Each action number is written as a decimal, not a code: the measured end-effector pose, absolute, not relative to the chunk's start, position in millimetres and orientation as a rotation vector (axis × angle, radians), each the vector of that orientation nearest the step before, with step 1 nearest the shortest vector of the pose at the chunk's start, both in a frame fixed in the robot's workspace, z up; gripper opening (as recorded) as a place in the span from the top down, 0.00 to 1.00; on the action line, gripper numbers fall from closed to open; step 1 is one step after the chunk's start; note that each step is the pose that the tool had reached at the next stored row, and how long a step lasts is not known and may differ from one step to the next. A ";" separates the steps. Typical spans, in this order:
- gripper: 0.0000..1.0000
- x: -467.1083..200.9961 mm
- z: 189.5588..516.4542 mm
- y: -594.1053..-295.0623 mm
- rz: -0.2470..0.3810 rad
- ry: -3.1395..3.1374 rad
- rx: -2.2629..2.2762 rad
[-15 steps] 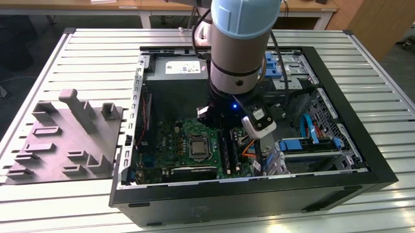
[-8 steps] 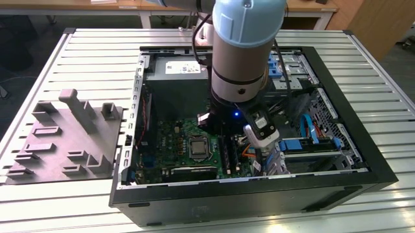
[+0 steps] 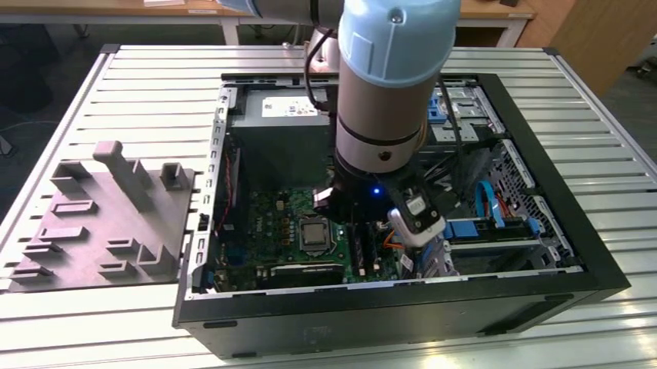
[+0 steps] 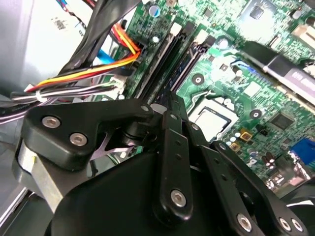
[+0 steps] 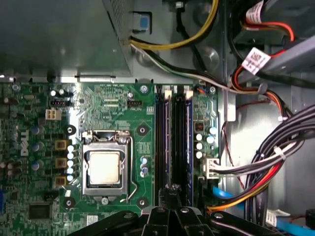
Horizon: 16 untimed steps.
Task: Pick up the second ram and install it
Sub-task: 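Press down the second ram until it locks into place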
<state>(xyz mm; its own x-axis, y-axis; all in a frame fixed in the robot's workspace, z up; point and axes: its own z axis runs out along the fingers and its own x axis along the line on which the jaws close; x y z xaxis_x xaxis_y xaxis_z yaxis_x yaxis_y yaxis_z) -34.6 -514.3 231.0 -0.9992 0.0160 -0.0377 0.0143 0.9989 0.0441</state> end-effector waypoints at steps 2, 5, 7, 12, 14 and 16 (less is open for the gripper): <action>0.90 -34.7 228.9 -515.5 0.068 3.103 0.024; 0.90 -34.7 228.5 -515.6 0.068 3.103 0.024; 0.90 -34.6 228.3 -516.5 0.068 3.103 0.024; 0.90 -34.7 225.6 -518.4 0.068 3.103 0.024; 0.90 -34.7 225.5 -518.5 0.068 3.103 0.024; 0.90 -34.6 224.4 -518.4 0.068 3.103 0.024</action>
